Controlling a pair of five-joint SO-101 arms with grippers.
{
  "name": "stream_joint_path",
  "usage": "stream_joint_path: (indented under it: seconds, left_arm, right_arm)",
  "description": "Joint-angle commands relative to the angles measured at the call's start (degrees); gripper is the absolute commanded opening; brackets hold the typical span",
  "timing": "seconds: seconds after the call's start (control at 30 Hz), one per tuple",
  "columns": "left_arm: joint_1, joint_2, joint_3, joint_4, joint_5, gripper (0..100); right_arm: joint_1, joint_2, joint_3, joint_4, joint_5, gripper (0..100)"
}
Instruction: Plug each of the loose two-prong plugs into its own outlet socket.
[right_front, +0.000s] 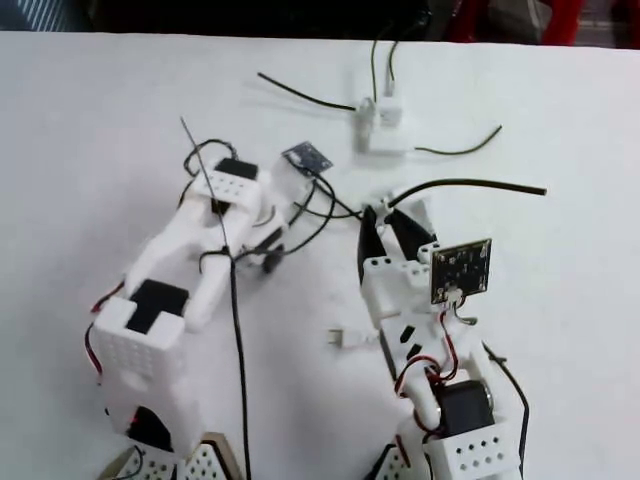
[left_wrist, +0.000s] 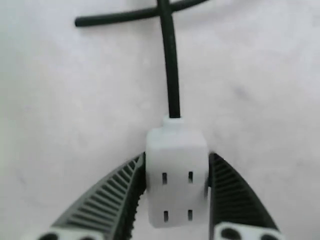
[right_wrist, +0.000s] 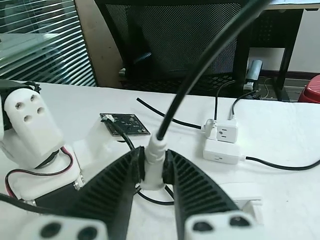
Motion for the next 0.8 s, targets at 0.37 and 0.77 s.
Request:
stream_joint_path:
  seconds: [0.37, 0.77]
  left_arm:
    - [0.4, -5.1, -15.4, 12.0, 0.5, 24]
    - [-8.7, -38.6, 1.6, 13.0, 0.5, 24]
  right_arm:
    - [0.2, -0.4, -0.4, -1.1, 0.6, 1.7]
    - [0.2, -0.4, -0.5, -1.0, 0.6, 1.7]
